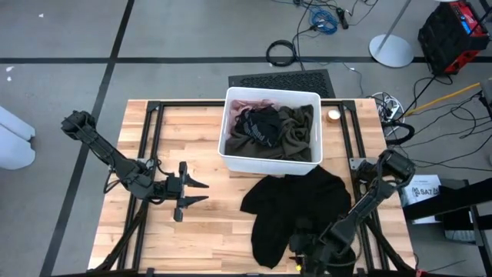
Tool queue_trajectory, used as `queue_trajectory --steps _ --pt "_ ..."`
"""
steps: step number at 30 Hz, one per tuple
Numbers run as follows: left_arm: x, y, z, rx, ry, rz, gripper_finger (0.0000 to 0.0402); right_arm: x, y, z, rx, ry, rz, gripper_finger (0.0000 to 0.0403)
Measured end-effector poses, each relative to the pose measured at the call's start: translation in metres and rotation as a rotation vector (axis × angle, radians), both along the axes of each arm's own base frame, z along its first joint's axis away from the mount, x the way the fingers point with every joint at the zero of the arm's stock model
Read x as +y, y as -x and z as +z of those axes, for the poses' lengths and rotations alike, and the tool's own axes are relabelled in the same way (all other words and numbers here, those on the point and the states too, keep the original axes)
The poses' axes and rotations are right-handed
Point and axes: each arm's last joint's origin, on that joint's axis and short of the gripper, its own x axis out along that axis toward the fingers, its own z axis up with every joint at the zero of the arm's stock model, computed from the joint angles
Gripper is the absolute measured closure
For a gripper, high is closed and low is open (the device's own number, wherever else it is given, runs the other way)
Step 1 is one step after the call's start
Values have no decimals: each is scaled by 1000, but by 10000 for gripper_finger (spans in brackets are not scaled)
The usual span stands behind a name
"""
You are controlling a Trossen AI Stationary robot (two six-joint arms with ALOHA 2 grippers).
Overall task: Sort clothes
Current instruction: Fold the black jacket
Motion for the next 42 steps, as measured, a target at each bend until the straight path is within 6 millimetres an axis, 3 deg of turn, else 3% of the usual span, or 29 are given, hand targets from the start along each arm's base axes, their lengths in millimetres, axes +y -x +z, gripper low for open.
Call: queue_trajectory --steps 5,10,13,17,20,23,33,38,42 --pt "0 -1 -1 7 -5 1 240 -14 -18 -7 -35 123 41 145" --pt "-3 -3 -5 24 -20 1 240 -29 -29 -9 35 85 26 166" --pt "-4 -5 -7 33 -29 1 240 -38 -32 -11 73 78 -45 223" --pt "-4 -5 -8 36 -32 5 240 -47 -37 -12 114 35 -114 366" --pt "-4 -5 -8 34 -31 6 240 -46 -45 -7 97 -32 -91 392" --pt "-4 -5 -8 34 -29 -8 240 -41 -59 20 30 -125 -14 400" --pt "-27 -20 -16 -43 -152 -350 240 -28 -80 157 -288 -158 192 402" --pt "-41 -33 -22 -172 -265 -419 240 -31 -81 198 -412 -106 148 402" --pt "-52 -44 -17 -247 -270 -476 240 -37 -79 216 -442 -33 72 403"
